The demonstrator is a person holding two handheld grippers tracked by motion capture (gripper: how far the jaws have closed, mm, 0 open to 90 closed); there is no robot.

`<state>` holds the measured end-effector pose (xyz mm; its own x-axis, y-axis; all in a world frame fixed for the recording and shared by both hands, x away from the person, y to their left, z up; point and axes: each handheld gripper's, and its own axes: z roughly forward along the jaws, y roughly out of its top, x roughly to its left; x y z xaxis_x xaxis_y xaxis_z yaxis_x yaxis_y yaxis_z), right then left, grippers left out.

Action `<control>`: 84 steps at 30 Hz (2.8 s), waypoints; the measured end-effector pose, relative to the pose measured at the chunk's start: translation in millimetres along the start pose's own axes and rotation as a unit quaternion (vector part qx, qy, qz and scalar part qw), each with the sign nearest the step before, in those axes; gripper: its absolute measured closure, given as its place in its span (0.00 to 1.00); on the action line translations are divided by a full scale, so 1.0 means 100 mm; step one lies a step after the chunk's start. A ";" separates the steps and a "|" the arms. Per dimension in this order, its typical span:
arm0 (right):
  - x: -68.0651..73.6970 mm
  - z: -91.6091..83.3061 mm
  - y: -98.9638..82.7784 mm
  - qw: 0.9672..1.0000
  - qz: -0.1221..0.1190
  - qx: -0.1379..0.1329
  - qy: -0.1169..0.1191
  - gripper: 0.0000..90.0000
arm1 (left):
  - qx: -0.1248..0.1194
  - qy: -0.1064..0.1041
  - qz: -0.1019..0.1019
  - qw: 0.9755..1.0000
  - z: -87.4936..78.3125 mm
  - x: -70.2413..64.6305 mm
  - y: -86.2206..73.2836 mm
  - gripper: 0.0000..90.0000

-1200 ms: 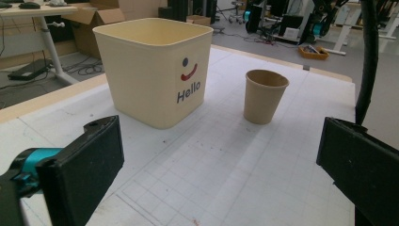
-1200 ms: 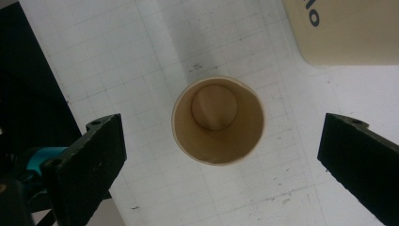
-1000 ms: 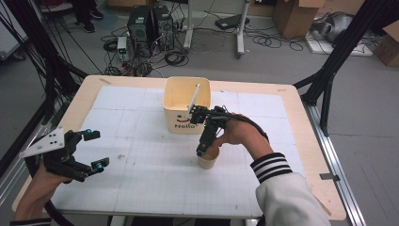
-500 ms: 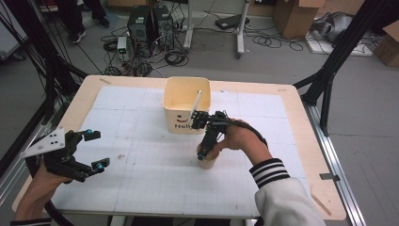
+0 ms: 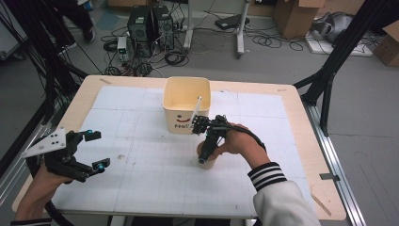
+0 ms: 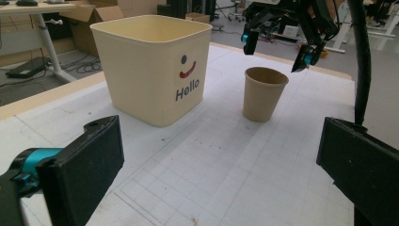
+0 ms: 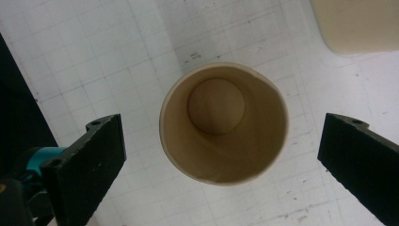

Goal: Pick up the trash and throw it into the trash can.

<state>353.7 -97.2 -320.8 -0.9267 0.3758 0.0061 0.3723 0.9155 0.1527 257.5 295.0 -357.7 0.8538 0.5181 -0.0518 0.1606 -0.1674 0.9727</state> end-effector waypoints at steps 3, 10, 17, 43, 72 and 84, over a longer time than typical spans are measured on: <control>0.00 0.04 0.00 1.000 0.000 0.004 -0.002 0.00 | 0.000 -0.001 -0.001 1.000 0.00 0.00 0.00 0.02; 0.00 0.11 -0.02 1.000 0.002 0.002 -0.003 0.00 | 0.002 -0.002 0.000 1.000 0.00 0.00 0.00 0.02; -0.01 0.17 -0.05 1.000 0.003 0.002 0.004 0.00 | 0.002 -0.002 0.000 1.000 0.00 0.00 0.00 0.02; 0.01 0.46 -0.07 1.000 0.001 0.007 -0.002 0.00 | 0.003 -0.004 -0.001 1.000 0.00 0.00 0.00 0.02; 0.00 0.67 -0.11 1.000 0.005 0.014 -0.016 0.01 | 0.002 -0.004 -0.002 1.000 0.00 0.00 0.00 0.02; -0.01 0.67 -0.12 1.000 0.016 0.020 -0.011 0.21 | 0.003 -0.002 -0.003 1.000 0.00 0.00 -0.01 0.02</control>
<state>354.1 -98.9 -388.5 -0.9130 0.4077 -0.0119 0.4038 0.9077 0.1140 257.9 295.1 -358.5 0.8545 0.5161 -0.0593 0.1695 -0.1690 0.9709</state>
